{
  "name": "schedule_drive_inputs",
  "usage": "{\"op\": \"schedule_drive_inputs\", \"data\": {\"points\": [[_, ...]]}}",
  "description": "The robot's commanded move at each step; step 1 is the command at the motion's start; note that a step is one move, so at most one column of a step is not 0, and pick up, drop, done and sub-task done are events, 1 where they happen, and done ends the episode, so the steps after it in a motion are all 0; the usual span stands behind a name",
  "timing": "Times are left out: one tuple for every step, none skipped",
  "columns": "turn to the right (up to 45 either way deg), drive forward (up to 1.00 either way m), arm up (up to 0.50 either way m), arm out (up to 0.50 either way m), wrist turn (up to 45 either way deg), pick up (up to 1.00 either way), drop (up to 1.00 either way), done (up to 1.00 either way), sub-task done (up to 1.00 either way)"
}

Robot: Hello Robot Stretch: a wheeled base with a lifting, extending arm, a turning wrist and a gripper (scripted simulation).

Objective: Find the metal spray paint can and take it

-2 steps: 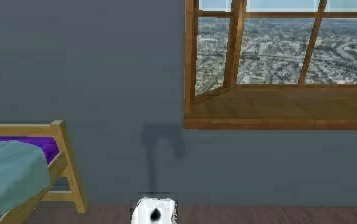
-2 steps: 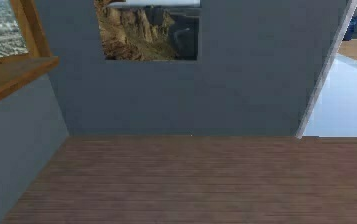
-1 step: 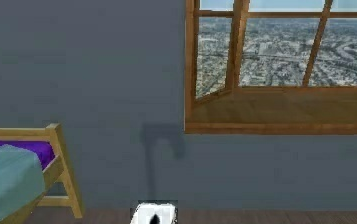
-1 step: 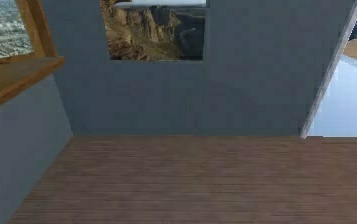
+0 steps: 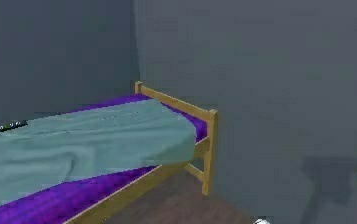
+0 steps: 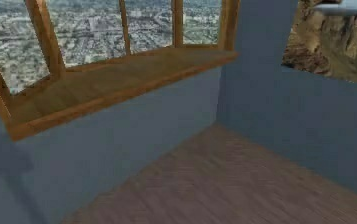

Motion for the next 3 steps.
{"op": "schedule_drive_inputs", "data": {"points": [[-45.0, 0.00, 0.00, 0.00, 0.0, 0.00, 0.00, 0.00, 0.00], [0.0, 0.00, 0.12, 0.00, 0.0, 0.00, 0.00, 0.00, 0.00], [0.0, 0.00, 0.00, 0.50, 0.0, 0.00, 0.00, 0.00, 0.00]]}}
